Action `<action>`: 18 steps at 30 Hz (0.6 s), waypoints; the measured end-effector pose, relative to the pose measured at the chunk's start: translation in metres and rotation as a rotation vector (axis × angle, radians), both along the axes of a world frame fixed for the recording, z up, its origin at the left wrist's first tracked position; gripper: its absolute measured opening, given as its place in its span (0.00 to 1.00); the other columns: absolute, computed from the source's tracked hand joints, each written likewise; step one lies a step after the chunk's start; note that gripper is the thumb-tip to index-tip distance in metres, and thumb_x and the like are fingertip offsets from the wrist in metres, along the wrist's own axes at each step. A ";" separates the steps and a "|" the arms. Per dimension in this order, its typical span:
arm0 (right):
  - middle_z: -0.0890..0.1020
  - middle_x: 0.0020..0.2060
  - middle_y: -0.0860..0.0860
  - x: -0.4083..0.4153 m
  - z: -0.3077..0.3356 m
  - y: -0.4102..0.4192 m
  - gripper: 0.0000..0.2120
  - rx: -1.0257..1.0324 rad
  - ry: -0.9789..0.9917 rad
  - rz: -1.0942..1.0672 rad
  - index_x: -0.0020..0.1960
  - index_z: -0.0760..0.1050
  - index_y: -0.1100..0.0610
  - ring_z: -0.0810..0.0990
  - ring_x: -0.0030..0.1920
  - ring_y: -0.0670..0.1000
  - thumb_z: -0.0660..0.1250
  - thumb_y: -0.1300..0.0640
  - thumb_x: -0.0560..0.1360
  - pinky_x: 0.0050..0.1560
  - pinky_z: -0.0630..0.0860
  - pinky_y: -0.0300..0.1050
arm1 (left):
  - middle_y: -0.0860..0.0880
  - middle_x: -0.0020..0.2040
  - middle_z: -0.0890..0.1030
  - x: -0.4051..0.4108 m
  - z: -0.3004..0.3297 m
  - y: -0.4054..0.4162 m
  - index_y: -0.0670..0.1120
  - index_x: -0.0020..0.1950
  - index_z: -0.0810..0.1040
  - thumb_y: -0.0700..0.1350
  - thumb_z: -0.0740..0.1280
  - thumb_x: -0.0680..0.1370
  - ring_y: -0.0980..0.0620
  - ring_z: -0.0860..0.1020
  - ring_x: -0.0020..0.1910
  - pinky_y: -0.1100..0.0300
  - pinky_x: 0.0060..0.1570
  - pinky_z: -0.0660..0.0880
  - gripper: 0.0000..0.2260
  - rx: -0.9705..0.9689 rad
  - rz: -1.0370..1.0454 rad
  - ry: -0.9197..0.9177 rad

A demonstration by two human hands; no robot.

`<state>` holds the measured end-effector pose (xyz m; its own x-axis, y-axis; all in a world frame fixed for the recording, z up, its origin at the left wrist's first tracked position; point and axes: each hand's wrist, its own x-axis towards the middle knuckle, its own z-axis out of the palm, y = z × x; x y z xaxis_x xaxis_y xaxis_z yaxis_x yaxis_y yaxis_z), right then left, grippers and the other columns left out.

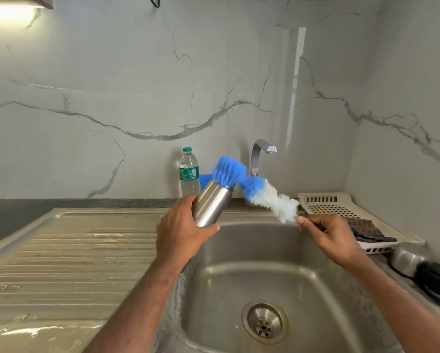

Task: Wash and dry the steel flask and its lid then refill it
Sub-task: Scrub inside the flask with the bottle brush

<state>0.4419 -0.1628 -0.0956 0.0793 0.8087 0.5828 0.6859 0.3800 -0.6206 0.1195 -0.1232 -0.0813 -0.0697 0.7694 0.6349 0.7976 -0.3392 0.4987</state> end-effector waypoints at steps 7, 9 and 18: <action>0.66 0.19 0.43 -0.006 0.000 0.000 0.19 -0.002 -0.023 -0.018 0.34 0.80 0.55 0.64 0.24 0.44 0.67 0.43 0.77 0.29 0.62 0.38 | 0.50 0.55 0.79 -0.006 -0.001 0.001 0.49 0.66 0.74 0.57 0.81 0.63 0.46 0.81 0.47 0.55 0.41 0.74 0.35 0.086 0.127 0.162; 0.66 0.20 0.43 -0.005 0.000 0.001 0.20 -0.008 -0.030 -0.012 0.34 0.80 0.55 0.64 0.24 0.44 0.66 0.42 0.76 0.29 0.62 0.39 | 0.51 0.54 0.79 -0.007 -0.001 0.001 0.49 0.65 0.74 0.56 0.82 0.63 0.47 0.80 0.46 0.56 0.39 0.73 0.34 0.112 0.140 0.196; 0.67 0.21 0.44 -0.003 -0.002 0.002 0.20 -0.013 -0.018 -0.004 0.33 0.79 0.55 0.64 0.24 0.43 0.66 0.43 0.77 0.29 0.63 0.40 | 0.53 0.53 0.80 -0.003 0.000 -0.002 0.50 0.66 0.75 0.58 0.81 0.64 0.49 0.80 0.48 0.56 0.42 0.73 0.34 0.037 0.013 0.007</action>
<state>0.4384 -0.1606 -0.0973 0.0719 0.8159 0.5737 0.6982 0.3696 -0.6131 0.1161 -0.1252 -0.0808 -0.0751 0.7446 0.6633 0.8053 -0.3470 0.4807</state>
